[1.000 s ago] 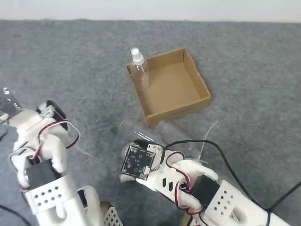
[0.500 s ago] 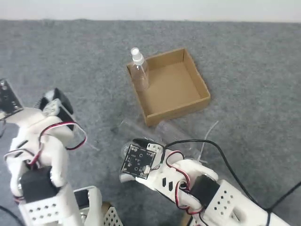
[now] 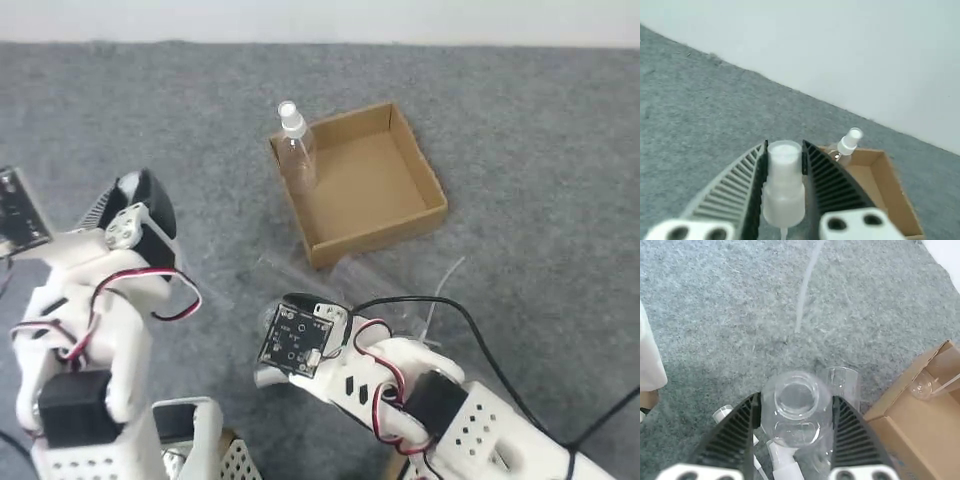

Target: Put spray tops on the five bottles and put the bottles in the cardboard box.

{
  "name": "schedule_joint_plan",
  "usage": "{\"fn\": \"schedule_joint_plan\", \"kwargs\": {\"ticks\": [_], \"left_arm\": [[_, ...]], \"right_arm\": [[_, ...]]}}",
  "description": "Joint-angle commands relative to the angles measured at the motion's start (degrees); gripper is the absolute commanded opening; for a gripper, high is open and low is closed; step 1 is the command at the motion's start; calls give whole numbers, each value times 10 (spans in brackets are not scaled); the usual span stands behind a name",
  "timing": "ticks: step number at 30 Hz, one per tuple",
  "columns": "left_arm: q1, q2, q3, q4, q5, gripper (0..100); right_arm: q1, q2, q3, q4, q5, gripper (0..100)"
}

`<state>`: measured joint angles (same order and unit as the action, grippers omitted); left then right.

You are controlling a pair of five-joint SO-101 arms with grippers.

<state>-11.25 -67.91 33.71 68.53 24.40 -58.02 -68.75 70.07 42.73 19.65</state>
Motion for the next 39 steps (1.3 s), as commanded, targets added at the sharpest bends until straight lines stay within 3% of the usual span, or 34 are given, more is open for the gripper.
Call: {"fn": "schedule_joint_plan", "kwargs": {"ticks": [1,12,19,27,39], "left_arm": [[21,-20,-34,2,7,11],[70,-204,7,-18,5,11],[75,-253,51,-30,5,11],[154,-304,79,-43,-12,11],[156,-366,132,-47,-12,11]], "right_arm": [[16,-13,-11,-15,-6,17],[18,-13,-11,-15,-6,17],[19,-13,-11,-16,-6,17],[19,-11,-2,-32,-6,17],[19,-11,-2,-32,-5,17]]}}
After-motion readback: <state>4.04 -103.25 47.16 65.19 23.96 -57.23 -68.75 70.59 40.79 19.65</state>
